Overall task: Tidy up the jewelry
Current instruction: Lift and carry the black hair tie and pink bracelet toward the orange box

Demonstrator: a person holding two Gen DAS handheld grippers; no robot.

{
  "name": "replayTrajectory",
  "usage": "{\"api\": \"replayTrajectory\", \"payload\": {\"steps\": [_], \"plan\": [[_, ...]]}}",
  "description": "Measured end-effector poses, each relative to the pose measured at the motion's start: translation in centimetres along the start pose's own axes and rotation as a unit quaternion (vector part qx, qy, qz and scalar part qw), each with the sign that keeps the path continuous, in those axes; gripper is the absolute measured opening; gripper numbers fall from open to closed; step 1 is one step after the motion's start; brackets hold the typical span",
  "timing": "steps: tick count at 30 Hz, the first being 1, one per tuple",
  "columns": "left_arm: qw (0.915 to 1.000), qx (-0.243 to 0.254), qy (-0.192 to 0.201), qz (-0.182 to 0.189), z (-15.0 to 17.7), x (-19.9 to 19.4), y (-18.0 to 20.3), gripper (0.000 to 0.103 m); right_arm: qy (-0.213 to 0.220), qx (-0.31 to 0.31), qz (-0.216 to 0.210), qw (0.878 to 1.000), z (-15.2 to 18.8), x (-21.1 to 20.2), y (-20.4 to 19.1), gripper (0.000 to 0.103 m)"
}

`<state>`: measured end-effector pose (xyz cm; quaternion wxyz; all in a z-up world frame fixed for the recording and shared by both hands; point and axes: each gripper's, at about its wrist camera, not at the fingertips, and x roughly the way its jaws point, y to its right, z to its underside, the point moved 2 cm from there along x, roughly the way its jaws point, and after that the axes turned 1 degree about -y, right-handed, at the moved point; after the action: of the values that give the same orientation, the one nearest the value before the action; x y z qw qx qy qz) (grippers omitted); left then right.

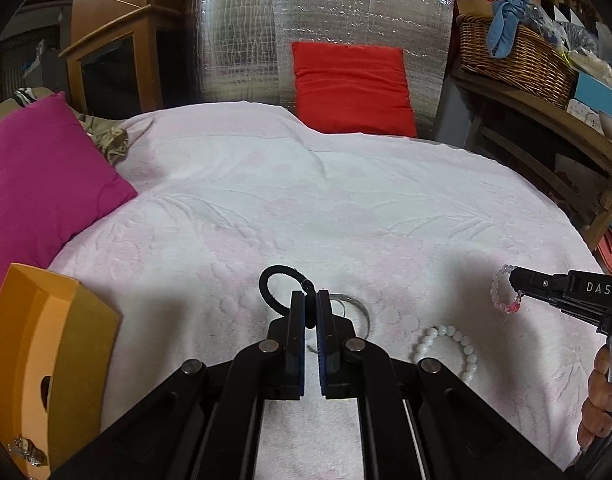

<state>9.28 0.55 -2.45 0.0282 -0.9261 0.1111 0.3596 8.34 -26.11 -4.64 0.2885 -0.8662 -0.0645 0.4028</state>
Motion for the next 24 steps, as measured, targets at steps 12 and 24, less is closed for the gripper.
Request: {"api": "replayTrajectory", "payload": {"steps": [12, 24], "plan": [[0.9992, 0.002, 0.021, -0.032, 1.1, -2.4, -0.9, 0.005, 0.0, -0.033, -0.007, 0.999, 1.8, -0.2, -2.5, 0.009], [0.9972, -0.009, 0.024, -0.07, 2.3, -3.7, -2.5, 0.005, -0.002, -0.066, -0.008, 0.998, 3.4, -0.4, -4.1, 0.009]]}}
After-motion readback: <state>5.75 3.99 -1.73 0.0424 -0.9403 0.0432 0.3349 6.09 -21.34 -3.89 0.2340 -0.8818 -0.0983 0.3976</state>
